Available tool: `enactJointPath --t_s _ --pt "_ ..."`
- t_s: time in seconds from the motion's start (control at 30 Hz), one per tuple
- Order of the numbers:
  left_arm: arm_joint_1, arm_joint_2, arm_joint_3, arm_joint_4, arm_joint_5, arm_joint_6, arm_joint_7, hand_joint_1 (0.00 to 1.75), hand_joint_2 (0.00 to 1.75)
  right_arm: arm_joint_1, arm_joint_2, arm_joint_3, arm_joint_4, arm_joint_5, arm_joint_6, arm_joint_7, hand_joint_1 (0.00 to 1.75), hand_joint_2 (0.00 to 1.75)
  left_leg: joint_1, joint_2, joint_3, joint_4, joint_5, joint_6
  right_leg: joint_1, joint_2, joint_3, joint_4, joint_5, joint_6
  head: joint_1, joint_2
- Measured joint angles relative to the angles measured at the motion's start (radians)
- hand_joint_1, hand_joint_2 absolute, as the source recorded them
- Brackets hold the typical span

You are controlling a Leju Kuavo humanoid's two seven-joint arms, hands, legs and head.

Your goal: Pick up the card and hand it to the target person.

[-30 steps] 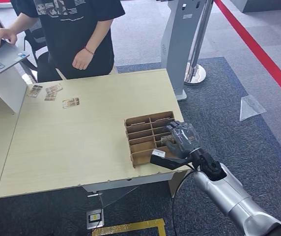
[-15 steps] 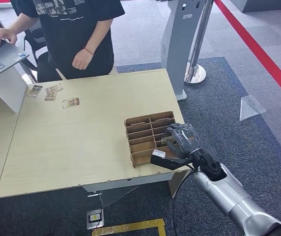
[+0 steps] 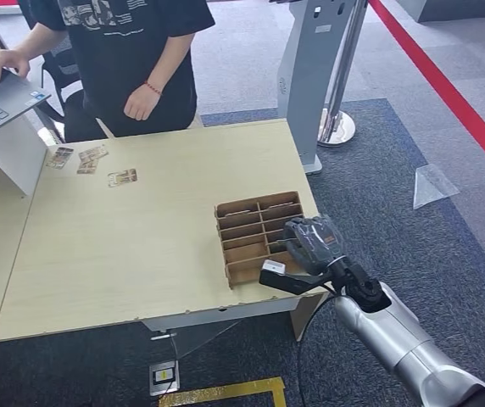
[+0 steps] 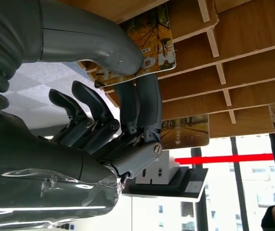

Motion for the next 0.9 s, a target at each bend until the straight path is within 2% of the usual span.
enactJointPath --t_s 0.13,0.3,0.37,0.5,0.63,0.9 --pt "0.0 0.0 0.0 0.0 0.0 0.0 0.0 0.0 1.75 0.0 0.0 0.0 -0.001 0.001 0.003 -0.001 1.6 1.75 0.0 0.0 0.0 0.0 0.0 0.0 0.0 0.0 0.0 0.0 0.0 0.0 0.0 0.0" --pt "0.0 0.0 0.0 0.0 -0.002 -0.005 0.0 0.0 1.75 -0.002 -0.002 0.0 -0.007 -0.009 0.035 -0.03 1.75 1.75 0.0 0.0 0.0 0.0 0.0 0.0 0.0 0.0 0.0 0.0 0.0 0.0 0.0 0.0" --pt "0.0 0.0 -0.002 0.0 -0.005 -0.009 0.001 0.0 1.75 -0.004 -0.007 0.001 -0.018 -0.025 0.072 -0.055 1.75 1.75 0.0 0.0 0.0 0.0 0.0 0.0 0.0 0.0 0.0 0.0 0.0 0.0 0.0 0.0" --pt "-0.001 0.001 -0.008 0.0 -0.01 -0.019 0.001 0.0 1.75 -0.012 -0.033 0.002 -0.066 -0.067 0.182 -0.104 1.75 1.75 0.0 0.0 0.0 0.0 0.0 0.0 0.0 0.0 0.0 0.0 0.0 0.0 0.0 0.0" --pt "-0.003 0.003 -0.012 0.0 -0.018 -0.029 0.001 0.0 1.75 -0.036 -0.075 0.004 -0.138 -0.124 0.343 -0.141 1.75 1.75 0.0 0.0 0.0 0.0 0.0 0.0 0.0 0.0 0.0 0.0 0.0 0.0 0.0 0.0" --pt "-0.011 0.008 -0.018 0.0 -0.026 -0.041 0.001 0.0 1.75 -0.162 -0.187 0.031 -0.291 -0.251 0.584 -0.133 1.75 1.75 0.0 0.0 0.0 0.001 0.0 0.0 0.0 0.0 0.0 0.0 0.001 0.0 0.0 0.0"
